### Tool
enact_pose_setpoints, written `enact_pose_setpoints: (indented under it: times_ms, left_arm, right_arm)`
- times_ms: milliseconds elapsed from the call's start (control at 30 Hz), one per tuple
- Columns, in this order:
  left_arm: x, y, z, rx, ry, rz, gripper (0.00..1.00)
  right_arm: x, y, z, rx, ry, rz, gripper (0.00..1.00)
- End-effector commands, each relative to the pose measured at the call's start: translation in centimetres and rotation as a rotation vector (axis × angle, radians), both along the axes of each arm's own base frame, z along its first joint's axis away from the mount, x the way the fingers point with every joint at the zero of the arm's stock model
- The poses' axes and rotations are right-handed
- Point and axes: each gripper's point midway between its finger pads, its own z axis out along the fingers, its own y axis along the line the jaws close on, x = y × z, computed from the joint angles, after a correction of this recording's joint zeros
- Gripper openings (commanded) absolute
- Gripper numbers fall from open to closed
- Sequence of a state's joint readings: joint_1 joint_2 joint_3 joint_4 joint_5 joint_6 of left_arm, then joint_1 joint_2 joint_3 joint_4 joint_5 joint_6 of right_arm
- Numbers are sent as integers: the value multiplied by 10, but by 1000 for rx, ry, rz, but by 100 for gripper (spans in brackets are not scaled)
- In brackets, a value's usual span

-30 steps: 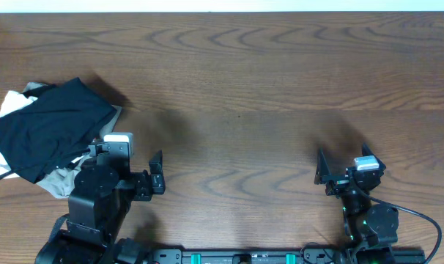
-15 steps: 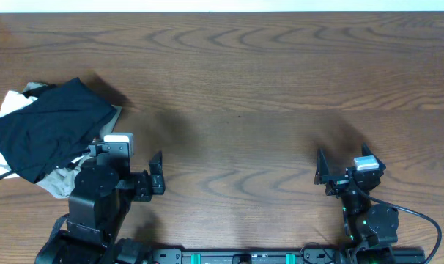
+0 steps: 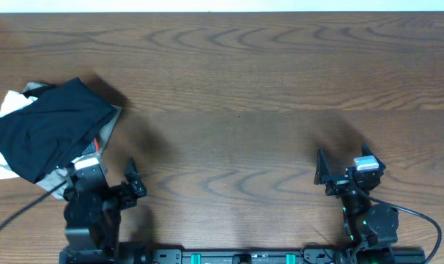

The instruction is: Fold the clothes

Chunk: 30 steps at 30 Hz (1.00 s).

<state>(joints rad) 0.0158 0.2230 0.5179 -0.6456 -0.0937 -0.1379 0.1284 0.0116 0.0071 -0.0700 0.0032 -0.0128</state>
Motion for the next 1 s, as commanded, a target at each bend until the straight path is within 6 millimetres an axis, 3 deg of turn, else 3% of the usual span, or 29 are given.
enact_pose_setpoints:
  times_ms: [0,167,367,467,600,700,967]
  left_arm:
    - [5,4,-14,5,-75,22,98]
    - [25,5,-23,8,-250,23,98]
    - [43,6,-20,11,-448,25,98]
    - [43,6,-26,12,-424,28,98]
    - [41,2,-61,2,-280,2,98]
    - [43,-9,-61,-17,-280,-60,98]
    - [43,-10,-61,-18,-280,-64,98]
  right_arm:
    - [0,-1,0,-17,-3,-1,99]
    - [0,-1,0,-17,-3,-1,99]
    - [0,-1,0,-17,-3,-1,99]
    - [0,-1,0,-17,-3,-1,99]
    - [0,-1,0,-17,-3,-1,99]
    - [0,-1,0,-17,-3,-1,99]
    - [0,-1,0,-17,-3,-1,99]
